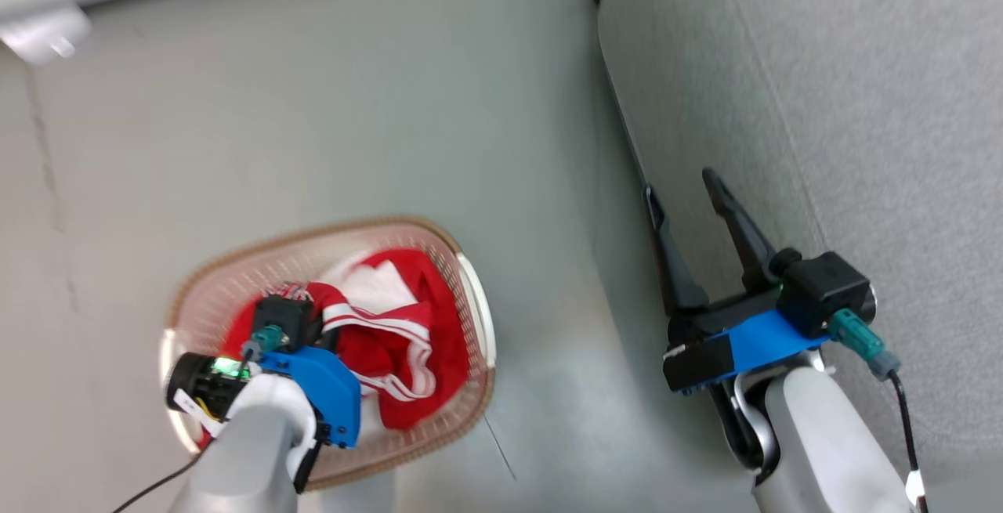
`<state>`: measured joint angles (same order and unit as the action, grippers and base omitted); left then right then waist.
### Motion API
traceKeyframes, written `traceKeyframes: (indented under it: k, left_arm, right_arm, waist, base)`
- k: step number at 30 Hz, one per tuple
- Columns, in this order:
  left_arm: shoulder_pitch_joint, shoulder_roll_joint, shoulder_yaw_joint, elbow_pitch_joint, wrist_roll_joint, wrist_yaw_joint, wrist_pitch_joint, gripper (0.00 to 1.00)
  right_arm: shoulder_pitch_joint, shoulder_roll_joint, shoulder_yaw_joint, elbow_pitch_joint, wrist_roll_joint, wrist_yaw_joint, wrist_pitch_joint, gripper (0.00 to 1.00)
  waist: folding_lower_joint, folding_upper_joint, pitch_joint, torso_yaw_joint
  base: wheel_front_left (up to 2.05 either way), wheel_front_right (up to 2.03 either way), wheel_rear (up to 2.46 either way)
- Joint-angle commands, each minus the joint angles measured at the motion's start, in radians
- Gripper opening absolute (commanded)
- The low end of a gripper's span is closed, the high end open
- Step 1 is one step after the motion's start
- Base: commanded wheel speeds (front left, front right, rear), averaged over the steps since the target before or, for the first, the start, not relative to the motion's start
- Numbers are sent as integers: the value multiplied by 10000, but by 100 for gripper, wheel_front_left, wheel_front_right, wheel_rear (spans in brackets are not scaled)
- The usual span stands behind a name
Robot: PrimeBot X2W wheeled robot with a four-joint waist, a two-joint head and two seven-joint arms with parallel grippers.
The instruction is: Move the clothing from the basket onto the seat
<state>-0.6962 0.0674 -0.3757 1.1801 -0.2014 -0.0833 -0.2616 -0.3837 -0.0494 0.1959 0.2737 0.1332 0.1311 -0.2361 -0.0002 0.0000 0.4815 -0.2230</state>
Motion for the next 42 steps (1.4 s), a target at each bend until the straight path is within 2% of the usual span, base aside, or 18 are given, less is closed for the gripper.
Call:
traceKeyframes:
  k: [1,12,19,27,33,42]
  left_arm:
    - [266,-40,-66,-195,-22,-57,-44,0]
    - [1208,-159,-620,-2090,-423,-338,-47,0]
    - [723,-156,-1656,-3209,-1288,-424,4,0]
    - [-287,-158,-2706,-4155,-2259,-328,484,0]
    - [-818,-158,-3299,-4712,-3006,-14,746,0]
    - [-962,-158,-3899,-4504,-3467,289,640,0]
  right_arm:
    - [236,-16,-18,45,-57,-7,69,100]
    - [1282,-15,-199,135,-53,-7,488,100]
    - [1817,-15,-328,-85,-10,-7,779,100]
    - [2019,-15,-304,-284,60,-7,1031,100]
    - [2052,-15,-290,-364,3,-7,1134,100]
    - [2127,-15,-157,-483,65,-7,1209,100]
  waist:
    - [2,0,-1270,546]
    - [2,0,-3503,1149]
    - [2,0,-4263,1497]
    - [2,0,-4678,1718]
    - [2,0,-4788,1733]
    - [2,0,-4726,1521]
  base:
    - [0,0,0]
    - [0,0,0]
    - [0,0,0]
    - [0,0,0]
    - [0,0,0]
    - [0,0,0]
